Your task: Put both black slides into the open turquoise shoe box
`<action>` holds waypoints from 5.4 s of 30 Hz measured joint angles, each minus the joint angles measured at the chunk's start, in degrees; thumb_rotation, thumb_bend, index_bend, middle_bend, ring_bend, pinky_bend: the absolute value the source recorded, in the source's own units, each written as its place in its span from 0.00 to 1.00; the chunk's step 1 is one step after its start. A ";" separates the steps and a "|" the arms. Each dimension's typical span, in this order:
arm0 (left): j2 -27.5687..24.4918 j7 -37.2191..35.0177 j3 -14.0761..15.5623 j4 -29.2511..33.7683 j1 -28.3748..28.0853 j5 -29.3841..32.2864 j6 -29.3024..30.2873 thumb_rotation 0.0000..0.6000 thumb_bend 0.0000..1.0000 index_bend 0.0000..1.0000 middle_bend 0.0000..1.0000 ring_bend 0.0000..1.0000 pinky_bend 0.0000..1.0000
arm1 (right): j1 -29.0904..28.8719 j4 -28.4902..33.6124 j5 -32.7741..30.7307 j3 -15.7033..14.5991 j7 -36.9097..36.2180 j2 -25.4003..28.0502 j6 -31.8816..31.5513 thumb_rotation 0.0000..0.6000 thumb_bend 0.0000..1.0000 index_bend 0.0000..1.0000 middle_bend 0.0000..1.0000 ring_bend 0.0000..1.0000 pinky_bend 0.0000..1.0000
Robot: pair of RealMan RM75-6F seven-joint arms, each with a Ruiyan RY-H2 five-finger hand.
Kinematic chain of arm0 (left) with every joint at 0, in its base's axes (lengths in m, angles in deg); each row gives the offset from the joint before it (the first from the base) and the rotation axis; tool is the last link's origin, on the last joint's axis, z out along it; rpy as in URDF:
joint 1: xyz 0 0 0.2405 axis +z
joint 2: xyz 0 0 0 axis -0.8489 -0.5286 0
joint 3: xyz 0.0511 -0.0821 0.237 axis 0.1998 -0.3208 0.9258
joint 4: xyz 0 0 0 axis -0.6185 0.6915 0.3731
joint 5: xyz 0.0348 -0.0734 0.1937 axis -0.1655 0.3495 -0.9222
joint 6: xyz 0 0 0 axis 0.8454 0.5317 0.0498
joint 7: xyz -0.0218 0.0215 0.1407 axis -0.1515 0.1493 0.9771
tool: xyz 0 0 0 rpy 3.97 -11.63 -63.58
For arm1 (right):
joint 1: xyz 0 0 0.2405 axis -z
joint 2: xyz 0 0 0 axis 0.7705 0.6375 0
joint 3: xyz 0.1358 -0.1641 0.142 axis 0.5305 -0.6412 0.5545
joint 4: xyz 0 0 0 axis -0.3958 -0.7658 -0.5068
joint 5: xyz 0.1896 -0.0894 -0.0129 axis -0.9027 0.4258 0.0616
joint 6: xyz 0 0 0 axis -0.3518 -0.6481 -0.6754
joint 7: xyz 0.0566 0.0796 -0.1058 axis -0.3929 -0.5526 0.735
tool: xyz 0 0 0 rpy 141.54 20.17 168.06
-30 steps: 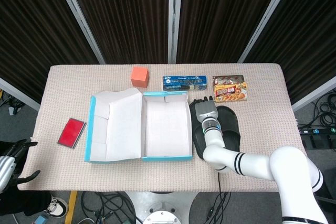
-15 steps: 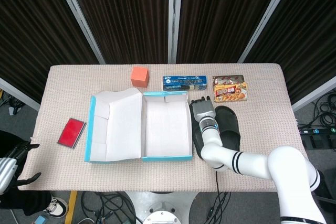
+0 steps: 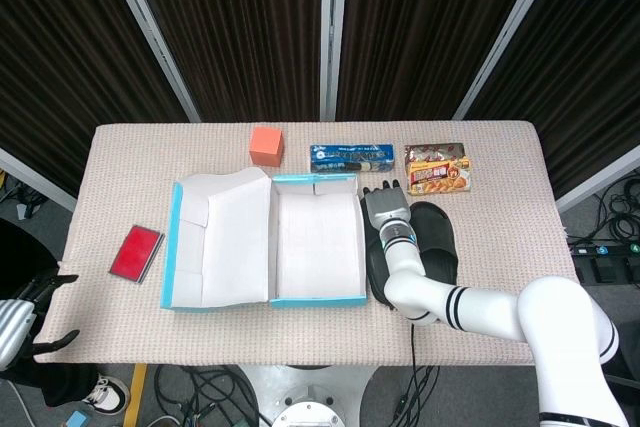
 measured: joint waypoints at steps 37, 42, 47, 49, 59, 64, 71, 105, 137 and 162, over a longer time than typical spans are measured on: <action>-1.66 -1.16 0.77 2.05 -1.39 1.30 -4.29 1.00 0.19 0.19 0.21 0.10 0.24 | -2.38 -6.57 -7.66 -0.30 2.38 -1.68 4.62 1.00 0.08 0.12 0.33 0.16 0.01; -1.59 -1.84 0.97 1.49 -1.36 1.26 -4.47 1.00 0.19 0.19 0.21 0.10 0.24 | -2.31 -7.60 -5.68 -0.25 1.59 -2.55 4.08 1.00 0.10 0.16 0.40 0.22 0.06; -1.66 -2.55 1.15 1.29 -1.50 1.26 -4.96 1.00 0.19 0.19 0.21 0.10 0.24 | -1.88 -7.80 -3.59 -0.02 0.45 -2.77 3.85 1.00 0.11 0.20 0.44 0.26 0.10; -1.71 -2.55 1.26 1.30 -1.59 1.16 -5.13 1.00 0.19 0.19 0.21 0.10 0.24 | -1.65 -7.35 -2.79 0.05 -0.03 -2.51 3.70 1.00 0.12 0.21 0.46 0.27 0.12; -2.11 -1.44 1.67 2.44 -1.89 0.60 -5.56 1.00 0.19 0.19 0.21 0.10 0.24 | -0.14 0.44 0.83 0.65 -2.97 3.19 1.95 1.00 0.12 0.25 0.48 0.29 0.17; -2.30 -0.14 1.98 3.65 -2.00 0.06 -5.59 1.00 0.19 0.19 0.21 0.10 0.24 | 1.39 9.00 4.47 1.39 -6.01 9.61 0.01 1.00 0.12 0.27 0.48 0.30 0.18; -2.94 2.25 2.11 6.13 -2.27 -0.65 -5.32 1.00 0.19 0.19 0.21 0.10 0.24 | 5.15 21.89 13.16 3.22 -13.65 20.41 -2.82 1.00 0.12 0.28 0.48 0.31 0.23; -4.17 5.14 1.95 9.08 -1.73 -0.12 -4.35 1.00 0.19 0.19 0.21 0.10 0.24 | 18.55 25.80 47.85 8.45 -51.77 24.04 -3.01 1.00 0.22 0.28 0.48 0.40 0.47; -2.53 5.44 -0.76 4.47 -0.50 1.99 -1.20 1.00 0.19 0.20 0.21 0.10 0.25 | 20.16 -12.29 81.46 8.77 -98.77 -11.86 -2.00 1.00 0.17 0.29 0.48 0.40 0.44; -1.60 3.26 -1.67 1.54 -0.21 3.14 -1.52 1.00 0.19 0.20 0.21 0.10 0.25 | 14.42 -31.29 84.10 7.68 -102.83 -23.26 2.85 1.00 0.20 0.29 0.48 0.40 0.44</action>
